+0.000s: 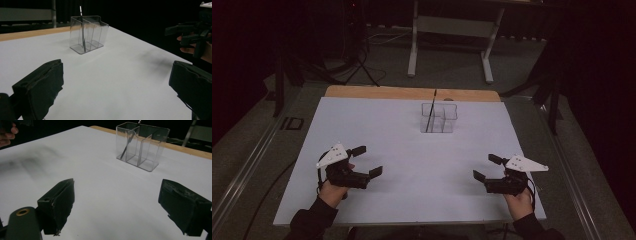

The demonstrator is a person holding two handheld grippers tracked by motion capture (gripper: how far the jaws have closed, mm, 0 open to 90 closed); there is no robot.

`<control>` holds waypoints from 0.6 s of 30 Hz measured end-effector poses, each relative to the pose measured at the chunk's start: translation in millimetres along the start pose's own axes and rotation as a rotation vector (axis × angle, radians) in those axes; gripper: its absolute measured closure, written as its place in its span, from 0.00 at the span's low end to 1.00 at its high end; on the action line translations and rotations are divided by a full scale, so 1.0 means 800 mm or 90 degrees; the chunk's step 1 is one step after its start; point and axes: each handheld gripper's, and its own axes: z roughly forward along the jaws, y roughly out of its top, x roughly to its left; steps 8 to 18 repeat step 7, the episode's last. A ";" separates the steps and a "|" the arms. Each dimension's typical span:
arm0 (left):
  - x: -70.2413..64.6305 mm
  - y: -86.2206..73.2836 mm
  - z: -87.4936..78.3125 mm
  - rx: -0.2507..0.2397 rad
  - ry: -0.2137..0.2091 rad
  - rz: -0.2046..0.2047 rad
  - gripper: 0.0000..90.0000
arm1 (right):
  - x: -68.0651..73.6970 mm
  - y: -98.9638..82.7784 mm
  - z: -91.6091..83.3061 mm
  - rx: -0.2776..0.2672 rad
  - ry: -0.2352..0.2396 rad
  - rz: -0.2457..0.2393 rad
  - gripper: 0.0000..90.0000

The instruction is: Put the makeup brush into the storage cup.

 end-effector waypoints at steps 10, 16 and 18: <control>0.000 0.000 0.001 0.003 -0.001 0.003 0.00 | -0.003 -0.002 0.002 0.008 -0.012 -0.007 0.15; 0.000 0.000 0.001 0.003 -0.001 0.003 0.00 | -0.003 -0.002 0.002 0.008 -0.012 -0.007 0.15; 0.000 0.000 0.001 0.003 -0.001 0.003 0.00 | -0.003 -0.002 0.002 0.008 -0.012 -0.007 0.15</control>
